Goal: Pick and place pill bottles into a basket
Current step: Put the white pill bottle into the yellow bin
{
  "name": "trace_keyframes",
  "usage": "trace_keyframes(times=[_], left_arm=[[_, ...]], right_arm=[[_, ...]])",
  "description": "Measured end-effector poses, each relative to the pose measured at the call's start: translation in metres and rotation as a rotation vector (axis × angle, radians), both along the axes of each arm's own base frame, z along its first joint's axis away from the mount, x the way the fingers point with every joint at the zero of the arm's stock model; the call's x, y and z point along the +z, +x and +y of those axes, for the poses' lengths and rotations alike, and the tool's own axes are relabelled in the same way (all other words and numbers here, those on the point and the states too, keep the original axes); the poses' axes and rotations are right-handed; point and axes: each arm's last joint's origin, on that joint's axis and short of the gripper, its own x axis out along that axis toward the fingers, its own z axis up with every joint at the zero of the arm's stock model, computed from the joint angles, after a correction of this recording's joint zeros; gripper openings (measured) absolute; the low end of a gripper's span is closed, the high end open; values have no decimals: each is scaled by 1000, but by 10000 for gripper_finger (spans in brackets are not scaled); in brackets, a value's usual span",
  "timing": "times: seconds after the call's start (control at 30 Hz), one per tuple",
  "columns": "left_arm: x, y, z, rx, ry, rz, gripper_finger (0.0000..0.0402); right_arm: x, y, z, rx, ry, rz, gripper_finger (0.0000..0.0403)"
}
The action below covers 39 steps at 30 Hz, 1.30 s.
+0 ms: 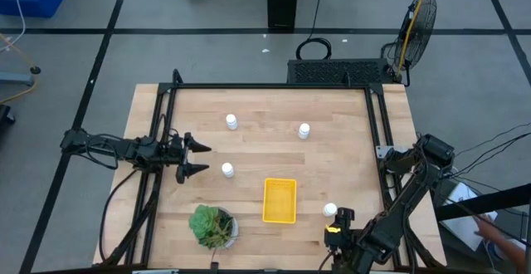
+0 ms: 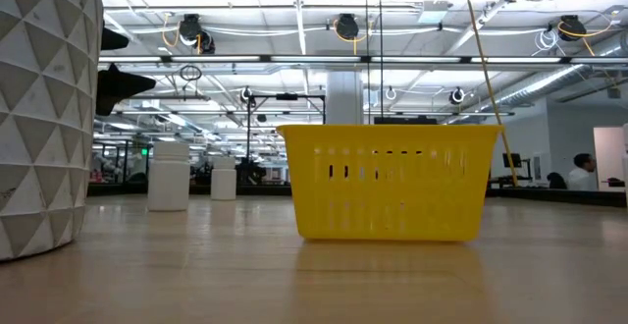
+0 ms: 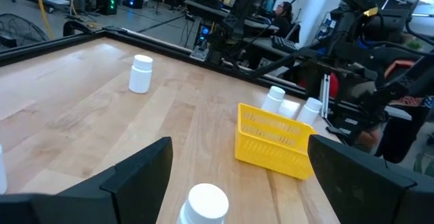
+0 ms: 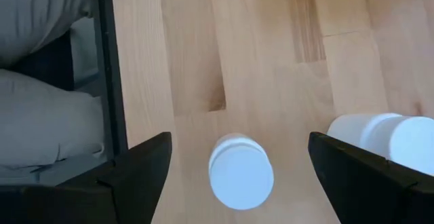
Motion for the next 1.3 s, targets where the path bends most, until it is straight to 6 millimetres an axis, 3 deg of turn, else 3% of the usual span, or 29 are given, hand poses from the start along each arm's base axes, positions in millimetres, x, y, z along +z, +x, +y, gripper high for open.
trace_keyframes(times=[0.57, 1.3], left_arm=[[-1, 0, -1, -19, -3, 8, 347], [-1, 0, 0, -17, -4, 8, 347]], right_arm=[[-14, -3, -5, -49, 1, 20, 338], [-26, -2, 7, -49, 53, 32, 338]])
